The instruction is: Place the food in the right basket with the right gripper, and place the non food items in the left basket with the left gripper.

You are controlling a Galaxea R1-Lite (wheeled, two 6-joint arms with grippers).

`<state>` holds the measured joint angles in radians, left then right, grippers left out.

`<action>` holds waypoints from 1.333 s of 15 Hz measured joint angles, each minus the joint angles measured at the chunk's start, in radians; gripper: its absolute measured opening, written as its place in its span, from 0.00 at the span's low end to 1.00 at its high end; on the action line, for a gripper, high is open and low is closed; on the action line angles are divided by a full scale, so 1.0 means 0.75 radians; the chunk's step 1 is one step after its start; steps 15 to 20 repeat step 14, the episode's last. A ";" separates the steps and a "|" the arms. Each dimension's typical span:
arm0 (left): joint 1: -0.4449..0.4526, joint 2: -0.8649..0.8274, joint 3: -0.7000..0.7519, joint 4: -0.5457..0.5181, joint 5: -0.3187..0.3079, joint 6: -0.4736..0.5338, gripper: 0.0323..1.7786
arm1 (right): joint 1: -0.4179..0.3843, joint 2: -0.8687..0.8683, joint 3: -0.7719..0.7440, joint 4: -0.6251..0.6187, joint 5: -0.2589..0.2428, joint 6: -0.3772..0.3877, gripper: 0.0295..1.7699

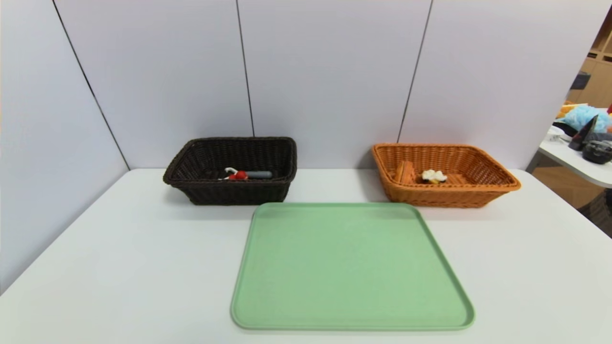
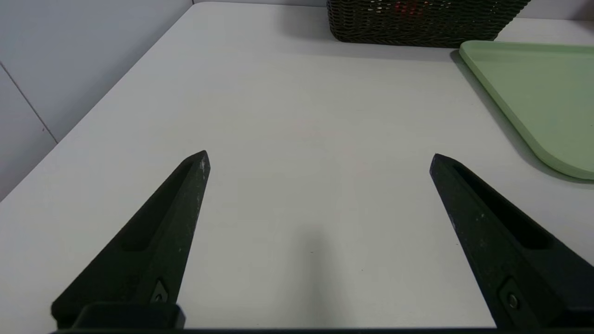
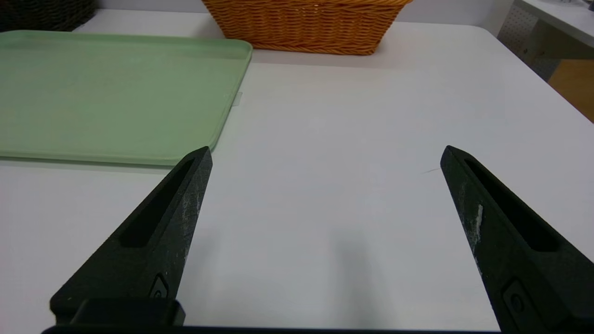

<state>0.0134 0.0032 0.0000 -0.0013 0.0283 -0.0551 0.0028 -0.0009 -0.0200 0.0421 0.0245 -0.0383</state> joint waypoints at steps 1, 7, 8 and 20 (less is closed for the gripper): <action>0.000 0.000 0.000 0.000 0.001 0.000 0.95 | 0.000 0.000 0.001 0.000 -0.001 0.001 0.96; 0.000 0.000 0.000 0.000 0.000 -0.001 0.95 | 0.000 0.000 0.001 0.005 -0.001 -0.003 0.96; 0.000 0.000 0.000 0.000 0.000 0.000 0.95 | 0.000 0.000 0.000 0.009 -0.003 -0.003 0.96; 0.000 0.000 0.000 0.000 0.000 -0.001 0.95 | 0.000 0.000 -0.003 0.001 -0.002 -0.002 0.96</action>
